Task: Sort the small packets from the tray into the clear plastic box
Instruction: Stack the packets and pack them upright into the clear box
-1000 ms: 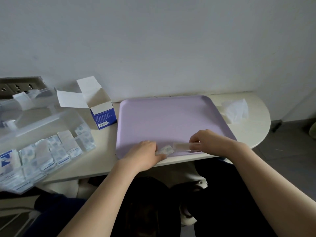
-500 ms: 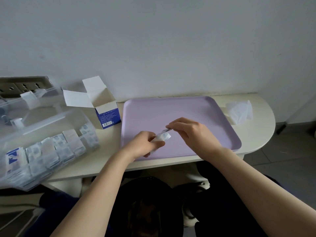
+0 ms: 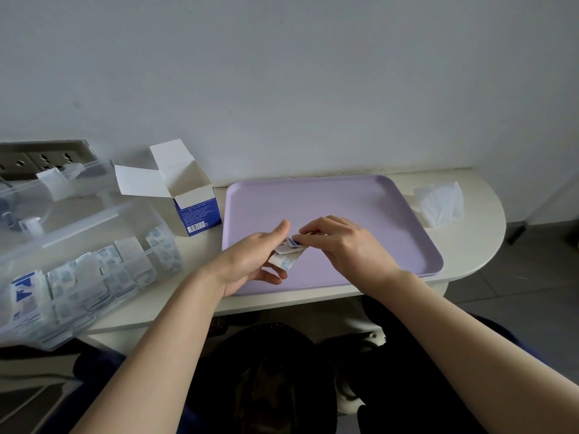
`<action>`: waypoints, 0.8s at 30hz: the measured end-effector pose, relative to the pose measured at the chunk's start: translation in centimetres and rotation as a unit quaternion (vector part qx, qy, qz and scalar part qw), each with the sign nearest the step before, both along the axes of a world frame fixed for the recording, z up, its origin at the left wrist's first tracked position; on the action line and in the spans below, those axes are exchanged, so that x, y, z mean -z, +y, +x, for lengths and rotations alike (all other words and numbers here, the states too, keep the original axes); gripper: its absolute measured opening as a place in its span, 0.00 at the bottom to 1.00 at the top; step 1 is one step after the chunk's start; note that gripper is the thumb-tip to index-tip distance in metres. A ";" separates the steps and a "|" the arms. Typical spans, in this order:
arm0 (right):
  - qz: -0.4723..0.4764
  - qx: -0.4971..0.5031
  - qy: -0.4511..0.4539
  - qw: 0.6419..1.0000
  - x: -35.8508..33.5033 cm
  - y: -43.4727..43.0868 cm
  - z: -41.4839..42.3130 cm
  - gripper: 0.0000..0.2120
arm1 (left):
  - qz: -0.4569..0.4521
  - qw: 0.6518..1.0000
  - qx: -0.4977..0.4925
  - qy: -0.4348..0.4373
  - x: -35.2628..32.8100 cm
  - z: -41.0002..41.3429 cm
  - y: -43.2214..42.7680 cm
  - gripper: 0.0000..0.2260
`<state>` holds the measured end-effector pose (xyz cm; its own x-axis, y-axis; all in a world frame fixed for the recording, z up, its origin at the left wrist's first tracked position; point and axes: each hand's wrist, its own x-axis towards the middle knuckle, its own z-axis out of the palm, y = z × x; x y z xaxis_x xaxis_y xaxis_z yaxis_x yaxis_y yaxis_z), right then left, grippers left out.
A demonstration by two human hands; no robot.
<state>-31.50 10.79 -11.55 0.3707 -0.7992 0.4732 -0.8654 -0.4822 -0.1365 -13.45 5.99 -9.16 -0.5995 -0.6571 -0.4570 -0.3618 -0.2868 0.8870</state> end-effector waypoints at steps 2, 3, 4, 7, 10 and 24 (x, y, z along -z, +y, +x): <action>-0.015 -0.004 0.003 1.000 0.1 -0.1 0.1 0.20 | -0.045 0.999 -0.001 -0.023 0.1 -0.3 0.2 0.13; -0.022 -0.004 0.004 1.000 0.2 -0.2 0.1 0.20 | -0.076 0.996 -0.004 -0.039 0.4 -0.5 0.3 0.10; -0.017 0.002 0.010 1.000 0.3 -0.2 0.2 0.20 | -0.111 0.992 -0.010 -0.052 0.5 -0.6 0.2 0.09; 0.077 0.057 0.058 0.994 0.7 0.1 0.9 0.26 | -0.259 0.958 -0.025 -0.120 1.7 -0.7 -0.1 0.07; 0.176 0.085 0.078 0.977 1.4 0.2 1.4 0.30 | -0.398 0.892 -0.022 -0.212 3.1 -0.9 -0.1 0.03; 0.307 0.196 -0.024 0.931 3.5 -0.4 2.0 0.19 | -0.432 0.818 0.035 -0.378 5.1 -0.9 0.0 0.08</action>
